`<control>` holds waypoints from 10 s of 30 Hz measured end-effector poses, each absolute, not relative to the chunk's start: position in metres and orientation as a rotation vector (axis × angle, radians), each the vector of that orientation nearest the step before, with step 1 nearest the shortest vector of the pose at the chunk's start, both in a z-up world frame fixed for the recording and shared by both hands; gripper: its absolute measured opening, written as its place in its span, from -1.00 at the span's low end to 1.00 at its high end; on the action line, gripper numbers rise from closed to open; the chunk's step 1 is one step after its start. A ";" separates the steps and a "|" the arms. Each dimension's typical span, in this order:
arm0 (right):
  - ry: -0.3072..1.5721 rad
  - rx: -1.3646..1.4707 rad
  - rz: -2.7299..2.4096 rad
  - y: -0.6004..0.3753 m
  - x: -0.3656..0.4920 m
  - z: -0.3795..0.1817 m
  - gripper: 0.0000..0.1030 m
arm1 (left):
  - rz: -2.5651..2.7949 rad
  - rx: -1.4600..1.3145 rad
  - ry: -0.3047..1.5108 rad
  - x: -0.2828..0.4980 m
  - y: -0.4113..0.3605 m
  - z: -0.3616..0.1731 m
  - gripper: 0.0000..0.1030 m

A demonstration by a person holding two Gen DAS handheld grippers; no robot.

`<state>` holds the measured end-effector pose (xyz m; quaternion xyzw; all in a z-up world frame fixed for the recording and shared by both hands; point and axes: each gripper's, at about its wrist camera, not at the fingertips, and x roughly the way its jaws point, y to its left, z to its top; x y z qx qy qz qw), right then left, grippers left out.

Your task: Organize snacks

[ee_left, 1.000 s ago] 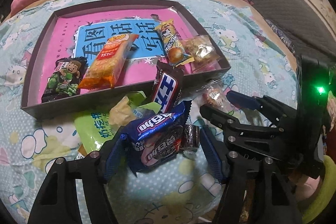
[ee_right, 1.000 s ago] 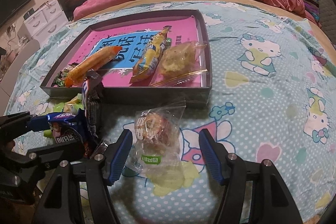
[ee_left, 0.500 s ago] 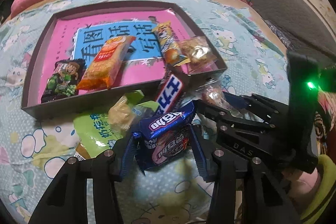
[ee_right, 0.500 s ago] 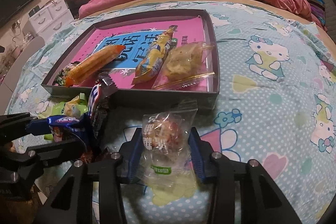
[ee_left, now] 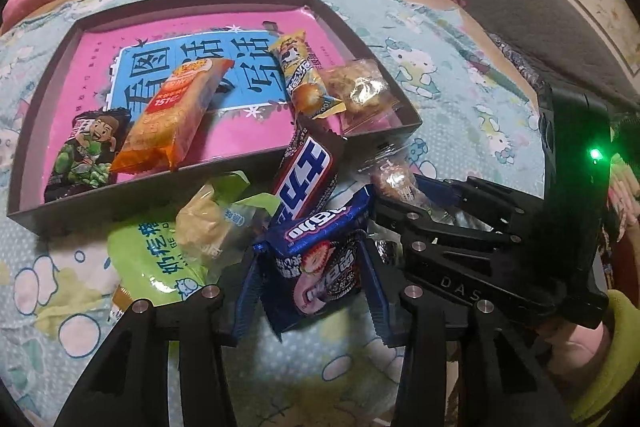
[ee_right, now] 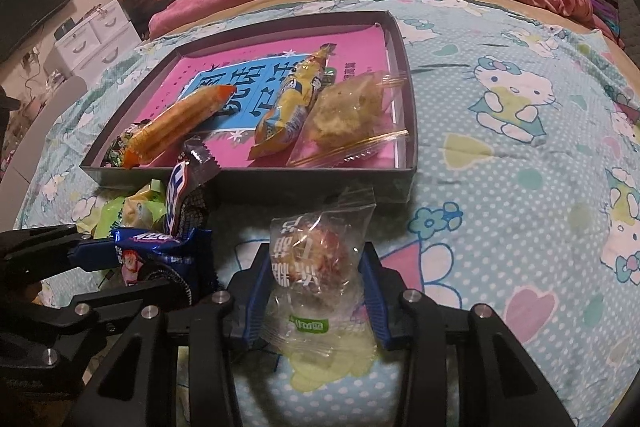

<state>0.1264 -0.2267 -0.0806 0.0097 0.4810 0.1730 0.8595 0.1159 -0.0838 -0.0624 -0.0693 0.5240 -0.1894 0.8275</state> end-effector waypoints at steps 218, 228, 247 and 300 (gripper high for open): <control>0.776 -0.066 0.425 -0.193 0.166 -0.049 -0.16 | -0.206 -0.526 0.999 0.184 0.026 -0.066 -0.51; 0.776 -0.051 0.402 -0.212 0.150 -0.040 -0.01 | -0.209 -0.534 1.001 0.185 0.026 -0.065 -0.51; 0.804 -0.050 0.518 -0.186 0.148 -0.047 -0.01 | -0.208 -0.523 1.023 0.184 0.020 -0.062 -0.48; 0.787 0.026 0.471 -0.207 0.141 -0.033 0.02 | -0.249 -0.438 1.045 0.165 0.005 -0.041 0.12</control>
